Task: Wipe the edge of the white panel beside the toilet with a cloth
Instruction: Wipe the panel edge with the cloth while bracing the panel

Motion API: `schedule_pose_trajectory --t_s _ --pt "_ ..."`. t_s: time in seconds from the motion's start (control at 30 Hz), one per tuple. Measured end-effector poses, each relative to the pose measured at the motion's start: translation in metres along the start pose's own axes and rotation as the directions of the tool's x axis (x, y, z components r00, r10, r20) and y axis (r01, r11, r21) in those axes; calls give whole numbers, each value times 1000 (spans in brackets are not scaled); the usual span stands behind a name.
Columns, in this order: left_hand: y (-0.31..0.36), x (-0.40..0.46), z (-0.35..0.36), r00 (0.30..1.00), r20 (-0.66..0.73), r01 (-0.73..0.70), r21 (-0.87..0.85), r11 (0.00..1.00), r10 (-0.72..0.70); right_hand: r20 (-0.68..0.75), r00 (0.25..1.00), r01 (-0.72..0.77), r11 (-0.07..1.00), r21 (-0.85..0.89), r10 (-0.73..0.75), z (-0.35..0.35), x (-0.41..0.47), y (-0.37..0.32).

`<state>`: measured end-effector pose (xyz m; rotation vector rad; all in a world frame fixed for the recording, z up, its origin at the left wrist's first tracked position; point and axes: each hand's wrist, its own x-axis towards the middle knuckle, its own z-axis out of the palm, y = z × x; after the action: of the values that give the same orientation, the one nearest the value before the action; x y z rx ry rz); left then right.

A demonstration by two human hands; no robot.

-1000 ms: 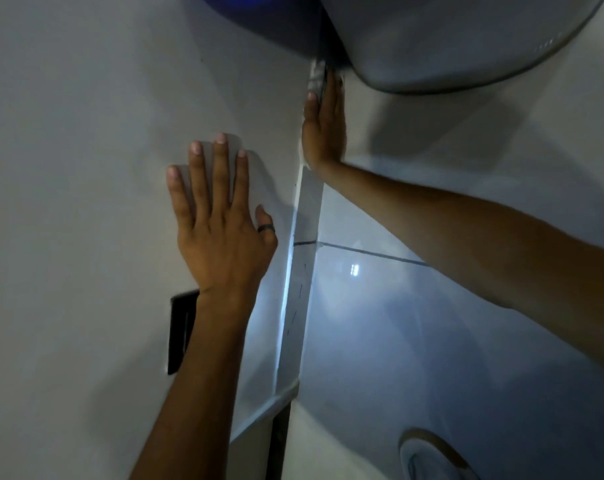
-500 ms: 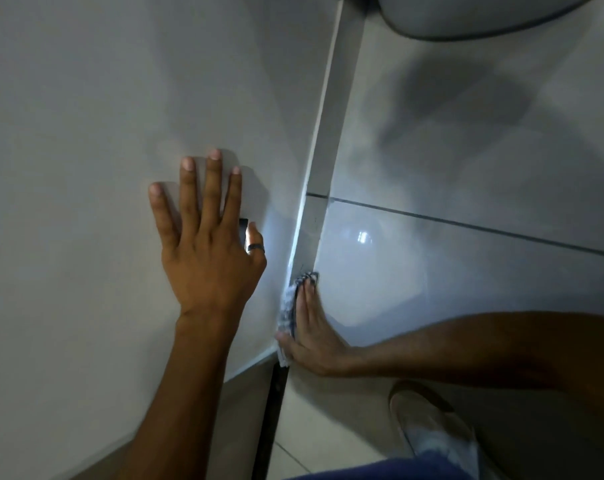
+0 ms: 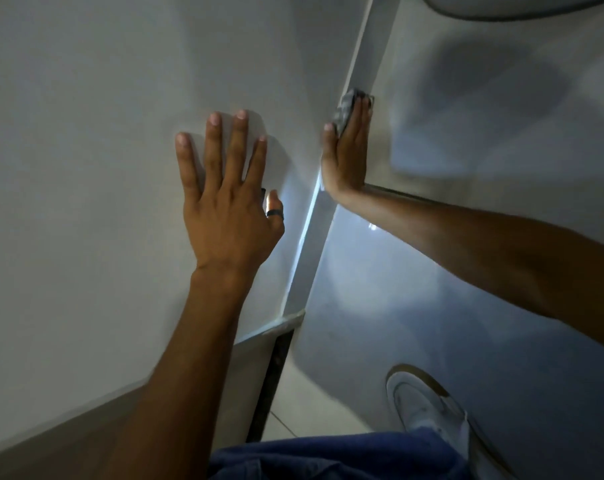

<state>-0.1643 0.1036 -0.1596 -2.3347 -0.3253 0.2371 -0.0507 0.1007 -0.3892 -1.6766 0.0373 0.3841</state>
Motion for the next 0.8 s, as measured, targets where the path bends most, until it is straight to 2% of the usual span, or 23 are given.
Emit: schedule_pose_trajectory --t_s 0.1,0.17,0.23,0.3,0.33,0.37,0.4,0.47,0.63,0.7,0.8 --pt "-1 1 0 1000 22 -5 0 1000 5 143 990 20 999 -37 -15 0 -42 9" --pt "-3 2 2 1000 22 -10 8 1000 10 366 931 0 999 -47 18 -7 -105 31" --pt "-3 4 2 1000 9 -12 4 1000 12 625 780 45 994 -97 26 -17 -177 56" --pt "-2 8 -1 1000 0 -14 11 1000 14 812 583 111 988 -105 21 -23 -234 78" --pt "-2 10 -2 1000 -2 -14 17 1000 14 851 525 110 990 -92 20 -23 -249 84" --pt "-1 12 -2 1000 -2 -17 25 1000 17 859 512 93 992 -79 21 -22 -251 86" --pt "-1 14 -3 1000 -2 -23 34 999 23 845 535 74 995 -69 19 -21 -245 84" --pt "-2 16 -3 1000 -5 -29 42 999 29 770 638 48 998 -42 2 -20 -217 72" --pt "-2 16 -4 1000 -10 -22 11 1000 22 483 875 -18 999 34 -1 -13 -111 33" --pt "-1 17 -4 1000 -12 -27 4 1000 27 356 934 15 999 41 -29 -9 -63 20" --pt "0 17 -5 1000 -16 -22 3 1000 22 215 975 37 998 47 -47 -10 5 4"
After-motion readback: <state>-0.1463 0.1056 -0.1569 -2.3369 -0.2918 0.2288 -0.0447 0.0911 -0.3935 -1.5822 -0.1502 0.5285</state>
